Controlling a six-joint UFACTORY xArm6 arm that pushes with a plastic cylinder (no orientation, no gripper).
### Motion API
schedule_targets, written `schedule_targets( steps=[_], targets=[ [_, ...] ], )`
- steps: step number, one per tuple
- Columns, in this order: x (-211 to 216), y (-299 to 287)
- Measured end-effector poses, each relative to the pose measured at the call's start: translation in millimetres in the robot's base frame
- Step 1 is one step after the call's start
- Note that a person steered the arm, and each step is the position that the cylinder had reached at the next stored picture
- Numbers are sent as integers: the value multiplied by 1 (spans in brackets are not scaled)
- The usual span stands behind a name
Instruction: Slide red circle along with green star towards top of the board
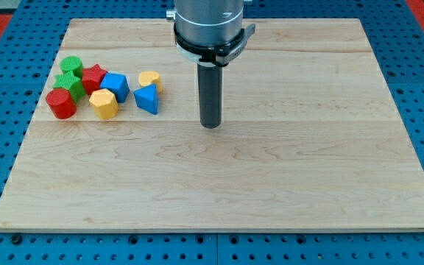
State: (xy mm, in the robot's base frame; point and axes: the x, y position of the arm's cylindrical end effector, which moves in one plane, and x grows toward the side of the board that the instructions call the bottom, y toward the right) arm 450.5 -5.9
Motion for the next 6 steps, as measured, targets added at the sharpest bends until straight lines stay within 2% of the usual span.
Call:
schedule_targets(
  steps=[2,3,5,6],
  targets=[
    [11,0],
    [51,-21],
    [47,-211],
    [2,-244]
  ],
)
